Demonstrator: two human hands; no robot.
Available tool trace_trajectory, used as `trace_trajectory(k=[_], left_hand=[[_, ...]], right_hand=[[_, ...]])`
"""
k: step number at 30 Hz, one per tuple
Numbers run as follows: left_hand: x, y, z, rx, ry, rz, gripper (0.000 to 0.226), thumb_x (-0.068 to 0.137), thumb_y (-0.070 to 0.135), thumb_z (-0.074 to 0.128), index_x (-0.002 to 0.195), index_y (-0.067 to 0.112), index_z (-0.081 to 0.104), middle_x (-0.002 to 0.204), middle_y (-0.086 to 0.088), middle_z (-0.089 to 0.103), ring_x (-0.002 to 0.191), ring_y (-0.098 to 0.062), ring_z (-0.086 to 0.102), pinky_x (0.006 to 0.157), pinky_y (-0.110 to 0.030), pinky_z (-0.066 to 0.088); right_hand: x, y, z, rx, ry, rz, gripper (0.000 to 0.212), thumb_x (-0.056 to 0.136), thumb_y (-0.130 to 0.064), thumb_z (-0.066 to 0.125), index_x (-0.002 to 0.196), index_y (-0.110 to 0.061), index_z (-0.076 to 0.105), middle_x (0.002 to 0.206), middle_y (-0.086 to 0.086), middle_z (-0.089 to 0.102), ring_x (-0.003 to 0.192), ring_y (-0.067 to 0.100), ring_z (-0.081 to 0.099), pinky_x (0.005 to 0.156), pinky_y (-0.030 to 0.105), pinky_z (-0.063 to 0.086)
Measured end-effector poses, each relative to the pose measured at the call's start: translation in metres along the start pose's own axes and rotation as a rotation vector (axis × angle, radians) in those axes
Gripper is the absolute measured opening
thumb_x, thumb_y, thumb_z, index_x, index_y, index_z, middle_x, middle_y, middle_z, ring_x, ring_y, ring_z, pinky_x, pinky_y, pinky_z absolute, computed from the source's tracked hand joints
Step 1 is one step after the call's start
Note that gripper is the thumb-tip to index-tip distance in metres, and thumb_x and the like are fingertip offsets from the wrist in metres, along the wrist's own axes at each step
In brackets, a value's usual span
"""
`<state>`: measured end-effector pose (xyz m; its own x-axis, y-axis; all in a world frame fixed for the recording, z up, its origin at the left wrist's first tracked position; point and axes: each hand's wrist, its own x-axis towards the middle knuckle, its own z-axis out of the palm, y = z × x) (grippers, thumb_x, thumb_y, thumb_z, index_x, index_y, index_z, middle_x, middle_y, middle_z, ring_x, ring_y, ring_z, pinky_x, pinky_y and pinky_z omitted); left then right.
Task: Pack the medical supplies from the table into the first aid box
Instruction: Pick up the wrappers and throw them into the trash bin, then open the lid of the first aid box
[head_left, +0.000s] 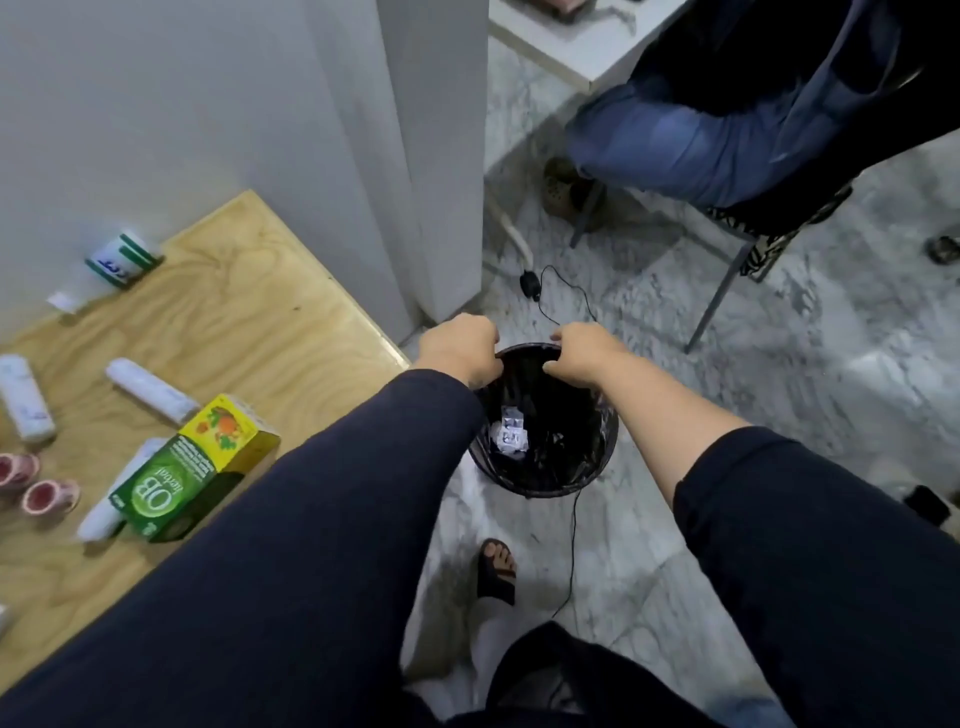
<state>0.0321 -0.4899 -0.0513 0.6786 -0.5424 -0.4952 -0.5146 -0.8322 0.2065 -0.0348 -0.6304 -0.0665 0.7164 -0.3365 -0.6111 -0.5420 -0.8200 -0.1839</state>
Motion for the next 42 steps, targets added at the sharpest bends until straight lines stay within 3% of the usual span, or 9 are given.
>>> trace_trajectory(k=[4,10,17,23,26,28,32,35,42], left_hand=[[-0.034,-0.026,-0.043,-0.03,0.129,-0.033,0.034,0.087,0.028,0.055,0.119,0.021,0.062,0.119,-0.003,0.064,0.107,-0.028,0.06,0.079,-0.035,0.048],[-0.118,-0.103,-0.078,-0.056,0.346,-0.103,0.041,0.089,0.028,0.054,0.129,0.022,0.056,0.129,0.0,0.06,0.118,-0.025,0.056,0.082,-0.036,0.049],[-0.243,-0.222,-0.068,-0.144,0.454,-0.315,0.04,0.087,0.028,0.058,0.126,0.024,0.058,0.126,-0.002,0.062,0.115,-0.027,0.057,0.08,-0.034,0.042],[-0.35,-0.318,-0.041,-0.177,0.462,-0.504,0.02,0.085,0.026,0.055,0.101,0.02,0.065,0.108,-0.003,0.065,0.097,-0.027,0.059,0.07,-0.032,0.04],[-0.395,-0.357,-0.027,-0.21,0.492,-0.625,0.023,0.084,0.022,0.053,0.102,0.018,0.066,0.102,-0.005,0.067,0.094,-0.028,0.062,0.07,-0.033,0.047],[-0.418,-0.38,-0.017,-0.273,0.524,-0.692,0.023,0.086,0.018,0.05,0.103,0.015,0.065,0.101,-0.007,0.066,0.091,-0.03,0.062,0.075,-0.035,0.051],[-0.445,-0.427,-0.002,-0.307,0.572,-0.759,0.039,0.084,0.014,0.052,0.122,0.02,0.056,0.124,0.0,0.058,0.106,-0.027,0.058,0.085,-0.038,0.05],[-0.45,-0.461,0.003,-0.306,0.602,-0.762,0.057,0.085,0.012,0.052,0.14,0.022,0.042,0.147,0.004,0.04,0.126,-0.024,0.048,0.096,-0.039,0.046],[-0.429,-0.519,0.011,-0.205,0.675,-0.692,0.068,0.087,0.016,0.062,0.147,0.017,0.03,0.155,0.002,0.028,0.134,-0.026,0.039,0.105,-0.037,0.038]], right_hand=[[-0.029,-0.046,-0.037,-0.06,0.132,-0.104,0.038,0.085,-0.021,0.056,0.12,-0.007,0.058,0.118,0.015,0.063,0.113,0.033,0.058,0.092,0.04,0.053],[-0.086,-0.145,-0.051,-0.115,0.27,-0.258,0.046,0.086,-0.028,0.059,0.129,-0.012,0.052,0.129,0.011,0.059,0.117,0.03,0.056,0.095,0.039,0.05],[-0.153,-0.286,0.002,-0.206,0.296,-0.481,0.05,0.087,-0.034,0.059,0.133,-0.014,0.048,0.136,0.008,0.054,0.125,0.029,0.049,0.1,0.04,0.047],[-0.204,-0.397,0.067,-0.268,0.269,-0.663,0.053,0.086,-0.032,0.06,0.136,-0.016,0.047,0.137,0.008,0.054,0.125,0.029,0.05,0.1,0.039,0.047],[-0.223,-0.443,0.094,-0.334,0.253,-0.743,0.044,0.086,-0.03,0.058,0.127,-0.013,0.053,0.124,0.012,0.062,0.116,0.031,0.057,0.09,0.037,0.049],[-0.232,-0.47,0.108,-0.345,0.25,-0.8,0.04,0.085,-0.025,0.055,0.123,-0.013,0.054,0.119,0.012,0.063,0.115,0.03,0.057,0.092,0.037,0.046],[-0.239,-0.522,0.13,-0.408,0.297,-0.955,0.05,0.084,-0.027,0.059,0.132,-0.017,0.049,0.134,0.005,0.055,0.124,0.027,0.049,0.098,0.04,0.047],[-0.236,-0.558,0.146,-0.472,0.348,-1.087,0.058,0.086,-0.031,0.06,0.138,-0.018,0.041,0.143,0.003,0.046,0.133,0.025,0.04,0.102,0.042,0.042],[-0.207,-0.607,0.176,-0.507,0.464,-1.325,0.064,0.089,-0.034,0.057,0.145,-0.015,0.031,0.154,0.004,0.031,0.144,0.023,0.024,0.115,0.039,0.027]])
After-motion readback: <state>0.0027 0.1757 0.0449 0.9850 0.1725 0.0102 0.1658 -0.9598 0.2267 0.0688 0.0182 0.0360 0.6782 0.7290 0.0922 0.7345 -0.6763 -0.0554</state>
